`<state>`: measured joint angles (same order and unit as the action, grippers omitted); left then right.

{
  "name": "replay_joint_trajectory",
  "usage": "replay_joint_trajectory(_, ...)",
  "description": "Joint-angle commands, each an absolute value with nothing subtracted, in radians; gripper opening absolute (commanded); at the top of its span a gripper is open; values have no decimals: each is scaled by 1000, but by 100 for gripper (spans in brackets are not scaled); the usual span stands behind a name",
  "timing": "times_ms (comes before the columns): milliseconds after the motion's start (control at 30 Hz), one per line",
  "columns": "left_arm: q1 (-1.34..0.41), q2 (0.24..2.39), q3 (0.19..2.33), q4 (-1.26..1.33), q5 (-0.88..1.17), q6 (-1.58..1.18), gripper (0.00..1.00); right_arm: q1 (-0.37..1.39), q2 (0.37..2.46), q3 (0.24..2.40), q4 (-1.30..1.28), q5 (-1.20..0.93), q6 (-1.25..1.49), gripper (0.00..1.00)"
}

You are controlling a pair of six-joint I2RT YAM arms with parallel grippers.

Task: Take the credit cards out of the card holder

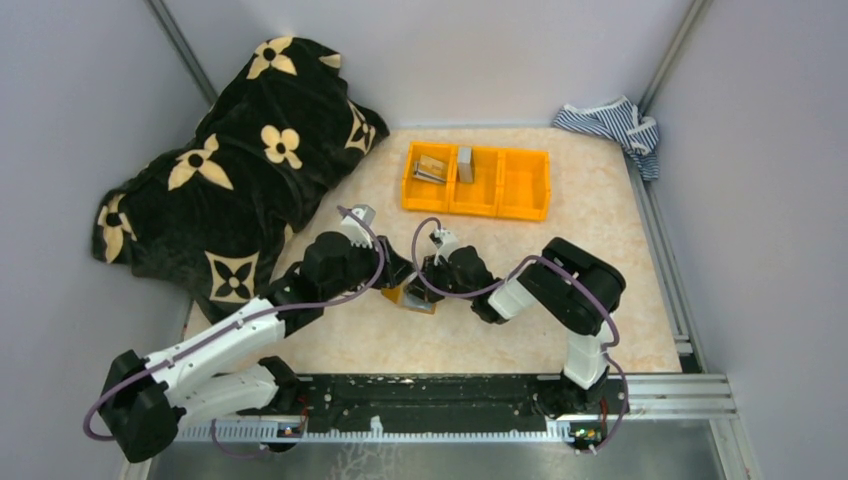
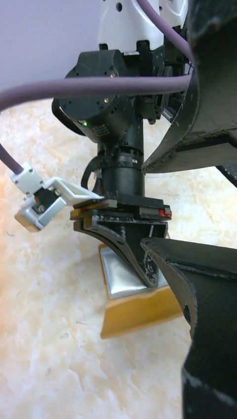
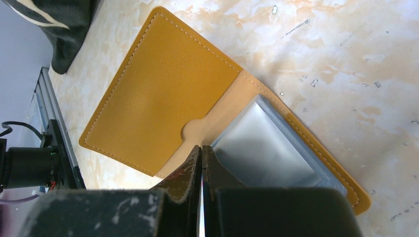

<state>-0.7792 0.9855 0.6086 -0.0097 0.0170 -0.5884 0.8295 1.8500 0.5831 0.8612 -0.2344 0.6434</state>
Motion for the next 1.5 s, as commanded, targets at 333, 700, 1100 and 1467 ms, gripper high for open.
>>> replay_joint_trajectory(333,-774,1254,475,269,37,-586,55,840,1854,546,834,-197,637,0)
replay_joint_trajectory(700,-751,1381,428,363,34,-603,54,817,1773,482,839,-170,643,0)
replay_joint_trajectory(1100,-735,1470,410,444,83,-614,54,799,1517,370,673,-70,620,0)
replay_joint_trajectory(1467,-732,1444,409,434,95,-613,54,794,1516,313,674,-61,624,0)
